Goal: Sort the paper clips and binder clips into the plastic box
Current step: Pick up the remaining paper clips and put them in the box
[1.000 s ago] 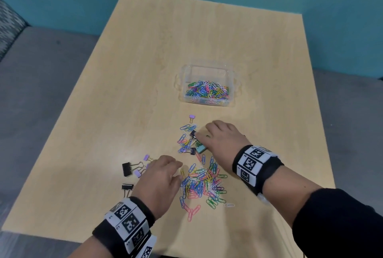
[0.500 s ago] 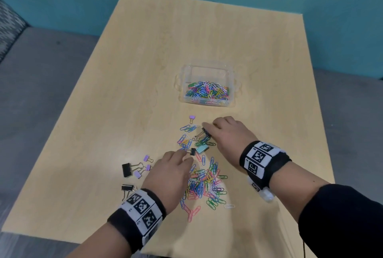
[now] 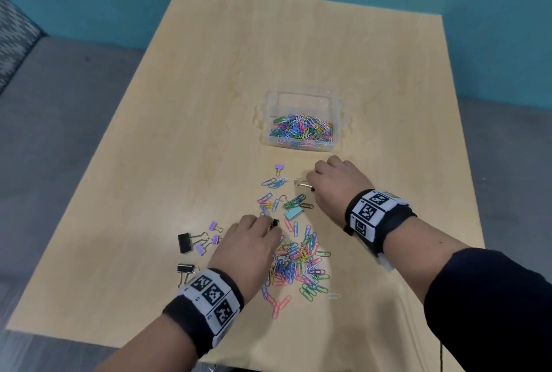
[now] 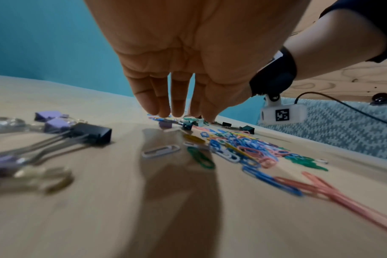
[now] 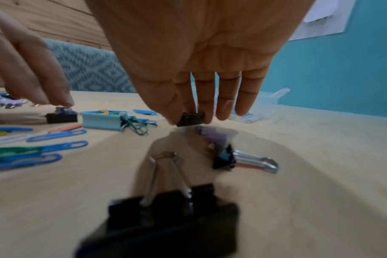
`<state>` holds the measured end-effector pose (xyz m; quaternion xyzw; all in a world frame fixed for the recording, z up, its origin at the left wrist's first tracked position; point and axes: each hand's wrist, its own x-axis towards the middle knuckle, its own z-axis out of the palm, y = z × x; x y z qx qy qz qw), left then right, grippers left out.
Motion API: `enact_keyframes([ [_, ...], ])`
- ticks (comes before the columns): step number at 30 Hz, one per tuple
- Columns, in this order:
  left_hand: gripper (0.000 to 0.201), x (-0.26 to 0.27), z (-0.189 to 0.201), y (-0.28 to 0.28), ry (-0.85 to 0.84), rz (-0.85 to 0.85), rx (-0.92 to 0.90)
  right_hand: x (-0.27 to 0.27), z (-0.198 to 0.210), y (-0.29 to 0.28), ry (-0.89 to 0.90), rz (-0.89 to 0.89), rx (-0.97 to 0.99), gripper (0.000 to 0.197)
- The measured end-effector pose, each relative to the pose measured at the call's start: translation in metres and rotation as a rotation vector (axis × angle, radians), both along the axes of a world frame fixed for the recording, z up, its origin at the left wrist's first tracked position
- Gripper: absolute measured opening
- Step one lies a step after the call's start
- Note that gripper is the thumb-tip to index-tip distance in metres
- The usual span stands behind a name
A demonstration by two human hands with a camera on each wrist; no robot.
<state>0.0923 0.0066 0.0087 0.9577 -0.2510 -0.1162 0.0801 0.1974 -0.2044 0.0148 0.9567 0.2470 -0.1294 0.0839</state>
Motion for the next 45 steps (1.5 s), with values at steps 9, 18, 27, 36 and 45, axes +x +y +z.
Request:
enact_keyframes([
  [9,0.038,0.031,0.013,-0.025,0.042,-0.156,0.282,-0.043,0.015,-0.017,-0.06,-0.213,0.098,0.019],
  [18,0.017,0.03,0.009,-0.01,0.119,0.459,-0.59,-0.063,0.006,0.042,0.025,-0.187,0.218,0.029],
  [27,0.013,0.027,0.019,0.033,0.47,1.035,-0.984,-0.06,-0.003,0.049,0.037,-0.197,0.178,0.023],
  [36,0.011,0.024,0.003,0.064,0.05,0.46,-0.059,-0.062,-0.003,0.046,0.093,-0.282,0.286,0.03],
  [45,0.019,0.018,0.006,0.008,0.106,0.348,-0.044,-0.065,0.027,-0.005,0.342,-0.874,0.631,0.008],
])
